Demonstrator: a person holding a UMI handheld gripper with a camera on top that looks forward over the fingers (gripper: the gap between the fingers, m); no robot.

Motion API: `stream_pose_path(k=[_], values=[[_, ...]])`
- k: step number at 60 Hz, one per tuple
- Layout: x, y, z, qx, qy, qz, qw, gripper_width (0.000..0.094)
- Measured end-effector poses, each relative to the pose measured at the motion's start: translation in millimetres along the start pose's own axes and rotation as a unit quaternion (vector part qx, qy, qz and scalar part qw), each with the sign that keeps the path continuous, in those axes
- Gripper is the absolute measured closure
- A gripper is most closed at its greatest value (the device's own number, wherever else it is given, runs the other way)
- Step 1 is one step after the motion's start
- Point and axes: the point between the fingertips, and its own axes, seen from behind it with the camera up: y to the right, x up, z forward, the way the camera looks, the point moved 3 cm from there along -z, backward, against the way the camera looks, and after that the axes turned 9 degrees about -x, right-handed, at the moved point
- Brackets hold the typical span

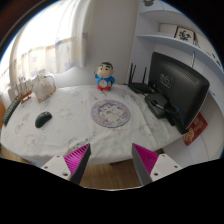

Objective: Arrange mouse

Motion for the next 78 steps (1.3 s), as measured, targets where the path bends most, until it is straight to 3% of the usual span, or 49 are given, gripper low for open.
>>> stream_pose_path(k=[12, 29, 42, 50, 78], values=[[1.0, -64.2, 0.2, 0.035, 0.011, -0.005, 0.999, 0.0077], [-8.7, -212.6, -24.7, 0.112, 0.015, -0.042, 0.993, 0.0081], [-12.6, -308.9, -36.1, 0.146, 0.025, -0.052, 0.988, 0.0079], [-8.6, -347.1, -21.1, 0.146, 0.045, -0.049, 0.987, 0.0083], [33.7, -426.7, 96.8, 0.136, 0.037, 0.009, 0.990, 0.0070]])
